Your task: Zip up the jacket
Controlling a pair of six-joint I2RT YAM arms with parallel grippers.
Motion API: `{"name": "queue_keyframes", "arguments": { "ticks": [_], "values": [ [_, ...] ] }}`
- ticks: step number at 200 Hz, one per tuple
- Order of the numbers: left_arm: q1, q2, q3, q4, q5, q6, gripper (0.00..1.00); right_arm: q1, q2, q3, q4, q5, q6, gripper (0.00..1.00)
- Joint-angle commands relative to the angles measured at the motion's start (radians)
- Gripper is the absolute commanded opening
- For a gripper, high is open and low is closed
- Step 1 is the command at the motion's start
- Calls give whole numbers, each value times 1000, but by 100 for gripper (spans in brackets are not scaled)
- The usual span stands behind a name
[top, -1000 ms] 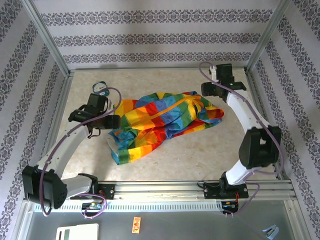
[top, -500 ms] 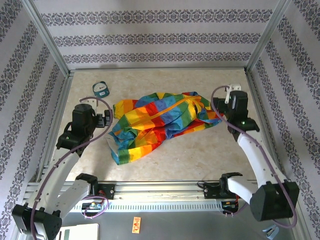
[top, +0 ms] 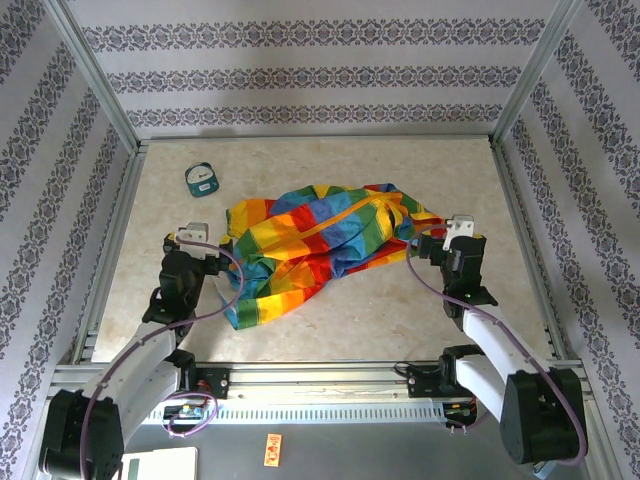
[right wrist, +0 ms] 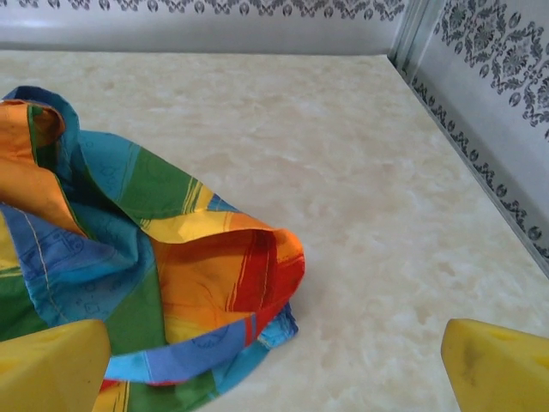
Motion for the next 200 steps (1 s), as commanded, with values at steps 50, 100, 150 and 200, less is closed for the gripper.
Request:
{"name": "queue_keyframes", "arguments": {
  "ticks": [50,100,150,200],
  "values": [
    [40,329,-35,409,-80,-52,100,-21,283,2,397,-60,-30,98],
    [103,564,74,492,33,-36,100,-38,364,87,374,-120,-19,98],
    [148,774,99,651,102,-55,100,-44,534,34,622,-177,-4,98],
    [175,762,152,529,111,-87,100,-46,564,91,574,-151,13,98]
  ]
}}
